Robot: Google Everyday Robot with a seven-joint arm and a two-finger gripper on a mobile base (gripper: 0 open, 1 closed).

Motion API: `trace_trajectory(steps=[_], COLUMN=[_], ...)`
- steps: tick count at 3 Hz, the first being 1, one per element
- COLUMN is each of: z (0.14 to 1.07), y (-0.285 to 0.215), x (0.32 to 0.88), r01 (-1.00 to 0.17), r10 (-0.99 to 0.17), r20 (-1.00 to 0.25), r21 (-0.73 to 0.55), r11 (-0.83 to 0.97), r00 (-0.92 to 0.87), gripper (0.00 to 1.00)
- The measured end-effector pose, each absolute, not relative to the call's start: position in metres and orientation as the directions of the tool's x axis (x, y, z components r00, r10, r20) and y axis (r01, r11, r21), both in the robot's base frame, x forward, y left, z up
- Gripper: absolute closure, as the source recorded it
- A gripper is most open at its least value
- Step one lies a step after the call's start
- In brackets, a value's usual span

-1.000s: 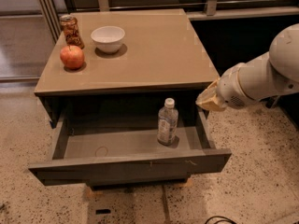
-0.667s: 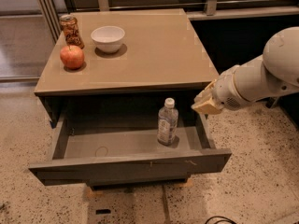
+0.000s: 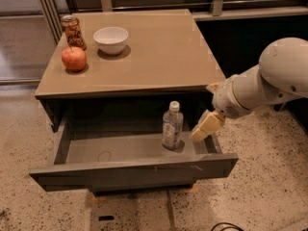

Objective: Pick blue plastic bottle from top drawer and place on counter

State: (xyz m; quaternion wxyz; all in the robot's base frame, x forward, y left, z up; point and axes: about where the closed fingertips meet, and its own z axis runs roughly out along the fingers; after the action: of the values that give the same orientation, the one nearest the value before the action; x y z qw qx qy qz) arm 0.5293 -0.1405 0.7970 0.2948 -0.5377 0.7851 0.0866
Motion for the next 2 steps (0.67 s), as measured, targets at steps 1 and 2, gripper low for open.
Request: trace_trajectory(steps=[1,2], z=[0.783,0.769], y=[-0.137,-0.131], x=[0.531,0.533], r01=[-0.899,-0.904], r10=[-0.790,-0.788], r20=[-0.552,-0.550], r21=[-0.153,-0.128], r11=[0.410,0.408], r00=[-0.266,-0.278], gripper=[0.13,0.27])
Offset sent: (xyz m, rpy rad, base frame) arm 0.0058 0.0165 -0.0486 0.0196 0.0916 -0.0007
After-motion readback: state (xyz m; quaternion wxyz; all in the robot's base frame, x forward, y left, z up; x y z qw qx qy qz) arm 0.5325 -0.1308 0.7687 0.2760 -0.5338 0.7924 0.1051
